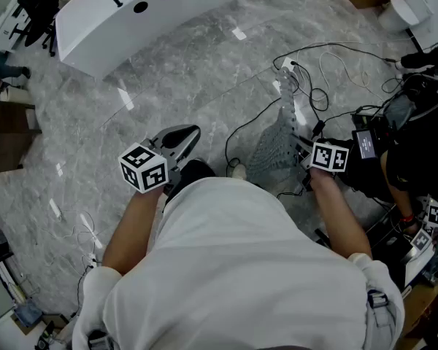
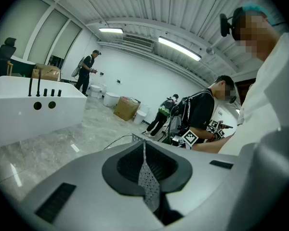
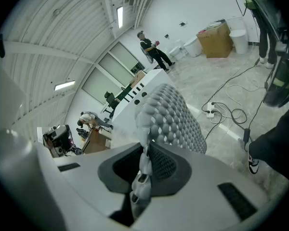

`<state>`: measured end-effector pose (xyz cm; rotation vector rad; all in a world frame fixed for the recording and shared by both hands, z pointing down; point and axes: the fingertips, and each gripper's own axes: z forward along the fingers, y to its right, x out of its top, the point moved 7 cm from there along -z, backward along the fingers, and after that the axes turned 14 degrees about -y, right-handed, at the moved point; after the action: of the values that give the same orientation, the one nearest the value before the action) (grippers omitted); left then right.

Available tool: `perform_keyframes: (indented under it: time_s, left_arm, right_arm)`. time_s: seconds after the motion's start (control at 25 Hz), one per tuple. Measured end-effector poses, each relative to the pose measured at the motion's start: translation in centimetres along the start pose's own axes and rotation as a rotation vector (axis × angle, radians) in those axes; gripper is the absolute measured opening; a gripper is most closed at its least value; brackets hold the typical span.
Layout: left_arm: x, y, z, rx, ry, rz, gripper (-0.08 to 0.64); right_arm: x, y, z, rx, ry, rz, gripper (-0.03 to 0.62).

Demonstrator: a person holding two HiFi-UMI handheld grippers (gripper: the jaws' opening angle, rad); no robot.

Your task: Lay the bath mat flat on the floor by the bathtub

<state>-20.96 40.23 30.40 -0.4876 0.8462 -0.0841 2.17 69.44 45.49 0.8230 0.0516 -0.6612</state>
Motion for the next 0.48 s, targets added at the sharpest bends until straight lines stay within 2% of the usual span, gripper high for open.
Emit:
perform_keyframes:
  time_s: [0.2,0.48]
  left_arm:
    - [-0.5,-1.6,-0.1,-0.018,0.002,-0.016,0.027]
    - [3.2,-9.1,1.2,-0.077,0.020,-0.009,0.028]
  right_arm:
    - [1.9,0.6,1.1,0.035,0.013,0.066,0.048]
    - [8.8,1.1,2.6,-0.023,0.058,0.114,0.046]
